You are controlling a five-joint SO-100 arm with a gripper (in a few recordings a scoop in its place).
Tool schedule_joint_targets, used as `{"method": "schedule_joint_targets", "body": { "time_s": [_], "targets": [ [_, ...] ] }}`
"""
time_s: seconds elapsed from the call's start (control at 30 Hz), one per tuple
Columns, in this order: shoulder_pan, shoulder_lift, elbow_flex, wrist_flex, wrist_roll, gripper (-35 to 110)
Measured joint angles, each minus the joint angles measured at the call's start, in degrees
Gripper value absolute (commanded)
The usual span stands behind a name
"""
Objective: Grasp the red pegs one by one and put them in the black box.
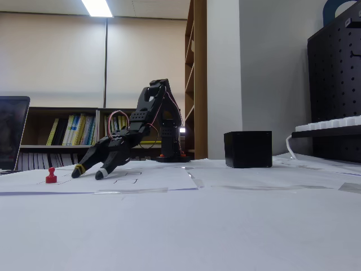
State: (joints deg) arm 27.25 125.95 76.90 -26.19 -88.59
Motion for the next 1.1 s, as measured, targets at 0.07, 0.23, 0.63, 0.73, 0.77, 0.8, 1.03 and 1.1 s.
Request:
{"method": "schedule_joint_targets", "body": {
  "time_s": [0.07,0.23,0.63,0.73,0.77,0.8,1.03,1.1],
  "targets": [
    [0.1,1.1,2.1,0.4,0.0,23],
    [0.1,3.8,7.7,3.5,0.0,23],
    [1.1,10.0,16.3,3.8,0.4,23],
    [1.1,11.6,18.5,3.7,0.4,22],
    [1.1,11.8,18.9,3.7,0.4,22],
    [1.1,11.9,19.2,3.7,0.4,22],
    [1.1,12.9,19.8,1.7,0.4,20],
    [1.1,13.7,19.9,1.1,0.4,20]
  ]
}}
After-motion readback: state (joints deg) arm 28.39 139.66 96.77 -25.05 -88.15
